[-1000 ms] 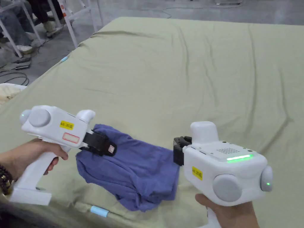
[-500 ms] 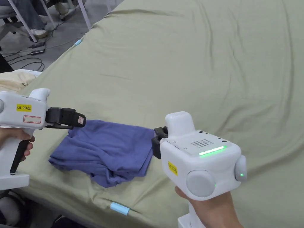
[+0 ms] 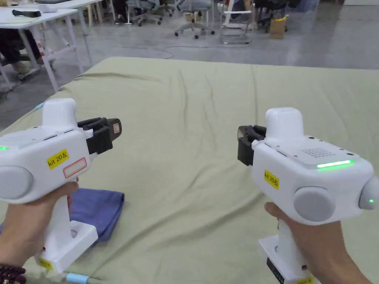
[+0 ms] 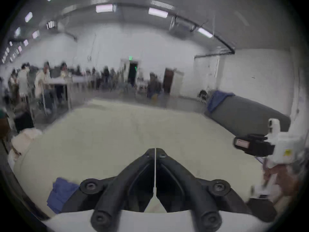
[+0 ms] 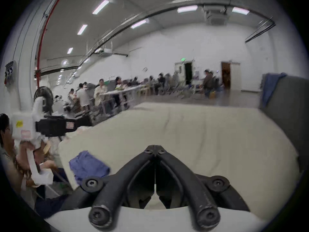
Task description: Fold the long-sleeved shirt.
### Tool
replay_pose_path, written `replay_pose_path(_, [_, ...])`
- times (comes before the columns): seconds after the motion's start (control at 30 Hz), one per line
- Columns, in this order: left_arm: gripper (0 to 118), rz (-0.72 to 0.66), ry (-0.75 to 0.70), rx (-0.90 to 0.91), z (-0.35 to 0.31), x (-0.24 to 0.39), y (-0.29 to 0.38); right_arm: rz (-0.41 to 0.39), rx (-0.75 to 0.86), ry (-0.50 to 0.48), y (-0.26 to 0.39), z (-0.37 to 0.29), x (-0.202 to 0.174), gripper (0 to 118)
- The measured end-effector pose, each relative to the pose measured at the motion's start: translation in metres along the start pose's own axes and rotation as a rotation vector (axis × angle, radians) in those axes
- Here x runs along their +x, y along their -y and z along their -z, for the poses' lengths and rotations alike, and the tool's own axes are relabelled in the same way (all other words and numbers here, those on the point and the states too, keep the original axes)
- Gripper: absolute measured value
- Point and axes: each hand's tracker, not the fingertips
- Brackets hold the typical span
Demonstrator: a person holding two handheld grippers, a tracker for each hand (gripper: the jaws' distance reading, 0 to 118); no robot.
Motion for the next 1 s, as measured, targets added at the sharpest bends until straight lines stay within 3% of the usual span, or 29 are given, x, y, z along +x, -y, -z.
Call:
replay_pose_path(0.1, [0,0.056,-0.032,0.151,-0.013,0.069,0.007,0.02,0.072,0.113,-0.015,-0.051,0.046,0])
replay_pose_path(0.3, [0,0.106,-0.032,0.195,-0.009,0.148,0.025,-0.018,0.219,0.367,-0.005,-0.128,0.117,0])
replay_pose_path(0.4, [0,0.091,-0.054,0.196,-0.003,0.166,0.041,-0.067,0.283,0.483,0.022,-0.153,0.142,0])
replay_pose_path(0.5, [0,0.098,-0.079,0.208,-0.003,0.174,0.062,-0.141,0.237,0.552,0.053,-0.162,0.162,0])
replay_pose_path(0.63, [0,0.156,-0.122,0.181,0.006,0.176,0.092,-0.099,0.209,0.561,0.09,-0.16,0.183,0])
replay_pose_path(0.77, [0,0.113,-0.142,0.15,0.008,0.169,0.111,-0.092,0.227,0.627,0.111,-0.158,0.19,0])
replay_pose_path(0.83, [0,0.08,-0.155,0.099,0.014,0.164,0.116,-0.108,0.197,0.572,0.11,-0.157,0.195,0])
replay_pose_path(1.0, [0,0.108,-0.148,0.089,0.018,0.173,0.12,-0.062,0.178,0.579,0.115,-0.154,0.196,0])
